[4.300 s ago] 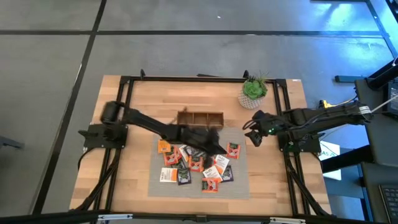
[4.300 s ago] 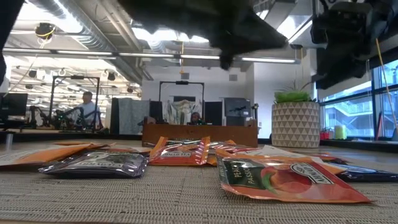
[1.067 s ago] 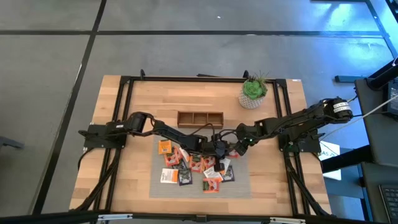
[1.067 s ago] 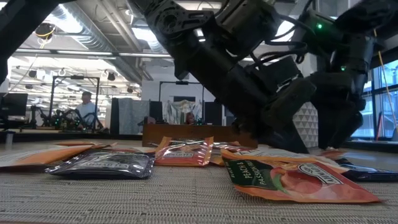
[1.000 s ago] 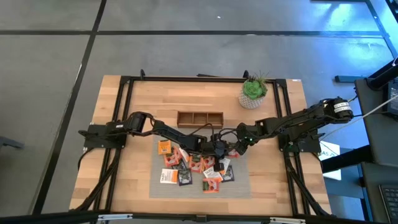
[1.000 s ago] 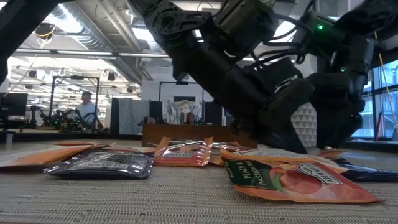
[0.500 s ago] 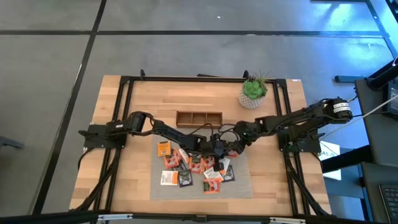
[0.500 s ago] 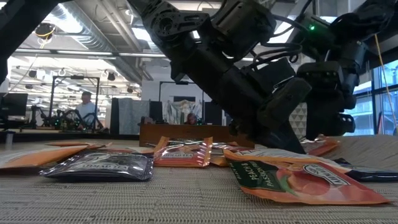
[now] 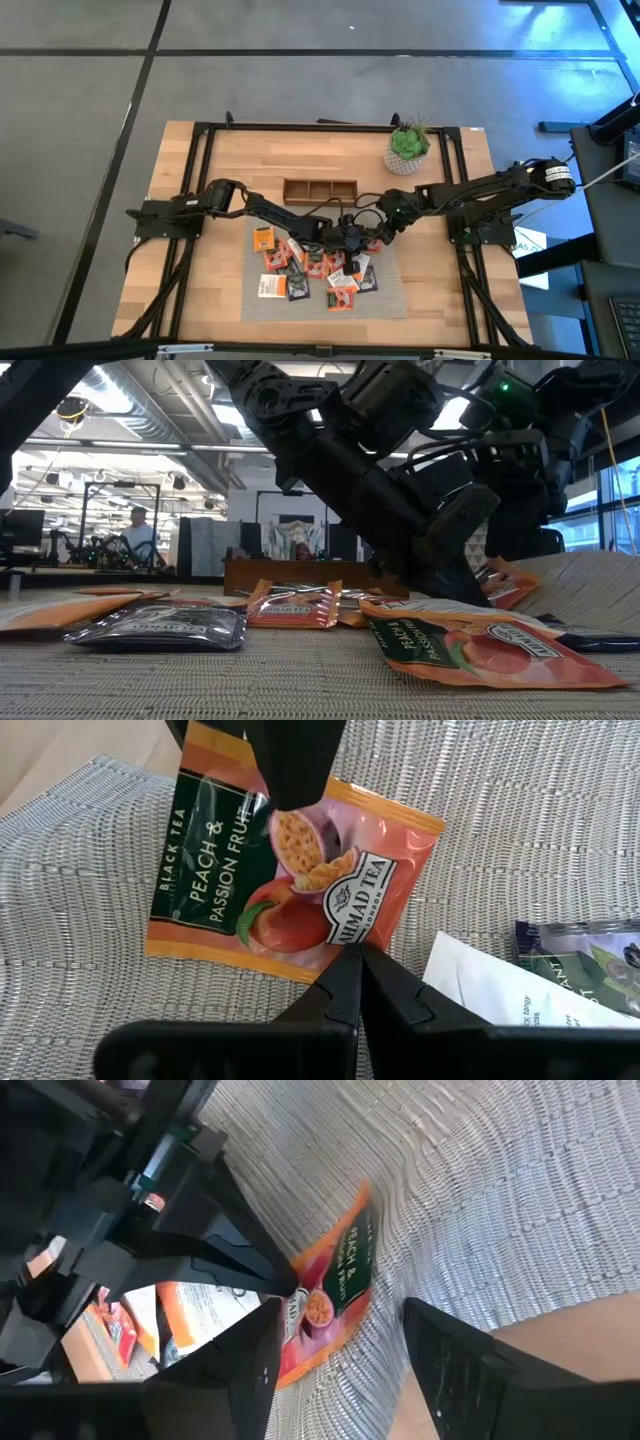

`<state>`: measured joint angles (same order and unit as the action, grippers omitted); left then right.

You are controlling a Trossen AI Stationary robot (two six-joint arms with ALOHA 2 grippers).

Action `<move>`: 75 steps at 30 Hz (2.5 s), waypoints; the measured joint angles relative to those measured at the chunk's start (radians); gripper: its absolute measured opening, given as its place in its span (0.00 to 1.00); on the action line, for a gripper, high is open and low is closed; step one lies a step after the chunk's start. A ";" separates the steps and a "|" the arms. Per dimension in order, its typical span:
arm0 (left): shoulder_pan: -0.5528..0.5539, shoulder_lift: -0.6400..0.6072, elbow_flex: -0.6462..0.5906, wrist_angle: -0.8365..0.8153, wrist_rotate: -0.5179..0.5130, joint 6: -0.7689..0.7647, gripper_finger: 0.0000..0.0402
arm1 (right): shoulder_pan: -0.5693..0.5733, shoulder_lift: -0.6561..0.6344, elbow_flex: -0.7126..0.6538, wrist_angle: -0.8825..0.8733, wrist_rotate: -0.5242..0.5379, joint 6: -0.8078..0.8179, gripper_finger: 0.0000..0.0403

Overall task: Pick & Place Tea
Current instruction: Put the orange tea bag into the right section of the wooden organizer

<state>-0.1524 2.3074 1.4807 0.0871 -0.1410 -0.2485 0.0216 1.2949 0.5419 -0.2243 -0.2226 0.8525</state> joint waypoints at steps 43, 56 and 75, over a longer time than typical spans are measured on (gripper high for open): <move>-0.001 0.000 -0.001 0.001 0.000 0.025 0.01 | -0.072 0.090 0.002 0.010 -0.023 -0.071 0.23; -0.002 0.000 -0.002 0.005 -0.015 0.026 0.01 | -0.079 0.090 0.002 0.010 -0.068 -0.098 0.03; 0.006 -0.166 -0.004 -0.093 -0.051 0.035 0.01 | -0.085 -0.046 0.001 -0.043 -0.050 -0.153 0.00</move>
<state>-0.1459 2.1409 1.4765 -0.0061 -0.1918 -0.2139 -0.0638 1.2484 0.5430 -0.2673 -0.2730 0.6998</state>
